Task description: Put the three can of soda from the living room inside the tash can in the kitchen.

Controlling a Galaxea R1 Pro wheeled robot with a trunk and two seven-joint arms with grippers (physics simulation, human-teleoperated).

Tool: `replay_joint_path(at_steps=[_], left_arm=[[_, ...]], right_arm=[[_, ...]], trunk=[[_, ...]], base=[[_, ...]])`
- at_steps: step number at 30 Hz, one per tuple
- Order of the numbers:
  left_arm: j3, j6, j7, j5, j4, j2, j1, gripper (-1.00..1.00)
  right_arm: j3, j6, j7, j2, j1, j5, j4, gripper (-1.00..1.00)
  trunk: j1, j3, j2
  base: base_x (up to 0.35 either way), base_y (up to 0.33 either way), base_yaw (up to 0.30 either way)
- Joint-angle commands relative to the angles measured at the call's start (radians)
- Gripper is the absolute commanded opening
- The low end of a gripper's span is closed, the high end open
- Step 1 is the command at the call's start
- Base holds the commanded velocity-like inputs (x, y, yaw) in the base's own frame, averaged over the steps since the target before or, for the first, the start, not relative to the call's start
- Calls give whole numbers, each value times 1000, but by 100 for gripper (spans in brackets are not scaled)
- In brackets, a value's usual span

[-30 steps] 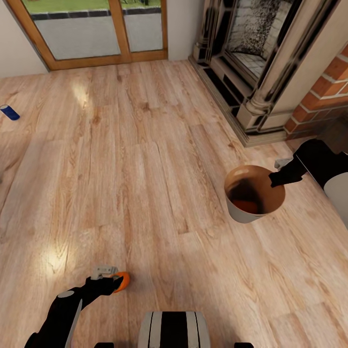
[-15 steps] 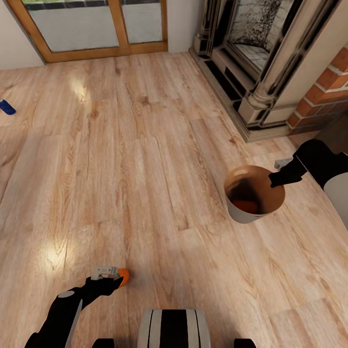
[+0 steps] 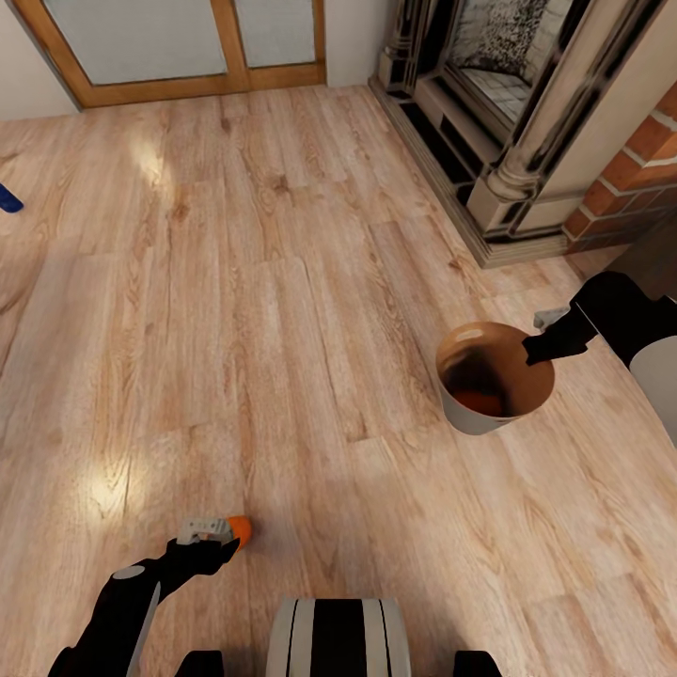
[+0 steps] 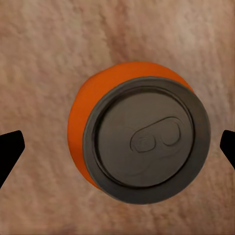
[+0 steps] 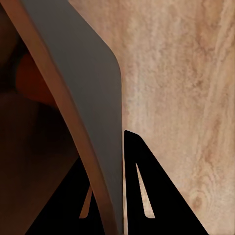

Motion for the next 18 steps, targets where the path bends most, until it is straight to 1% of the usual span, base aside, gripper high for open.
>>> replay_joint_path(at_steps=[1, 9, 10, 13, 14, 18], left_arm=[[0, 0, 0, 0, 0, 0, 0, 100], [-1, -10, -4, 2, -2, 0, 0, 100], [-1, -11, -4, 2, -2, 0, 0, -100], [-1, -20, -7, 2, -3, 0, 0, -100], [-1, -38, -7, 1, -4, 0, 0, -100], [-1, -57, -3, -5, -2, 0, 0, -100]], right_arm=[[-1, 4, 4, 0, 0, -9, 0, -100], [-1, 4, 3, -1, 0, -8, 0, -100], [-1, 4, 3, -1, 0, -8, 0, -100], [-1, 4, 4, -1, 0, -7, 0, -100], [-1, 4, 4, 0, 0, -7, 0, -100], [-1, 4, 4, 0, 0, -7, 0, -100]], trunk=[[0, 0, 0], [0, 0, 0], [0, 0, 0], [0, 0, 0], [0, 0, 0], [0, 0, 0]], base=[[0, 0, 0], [0, 0, 0], [0, 0, 0], [0, 0, 0], [0, 0, 0], [0, 0, 0]])
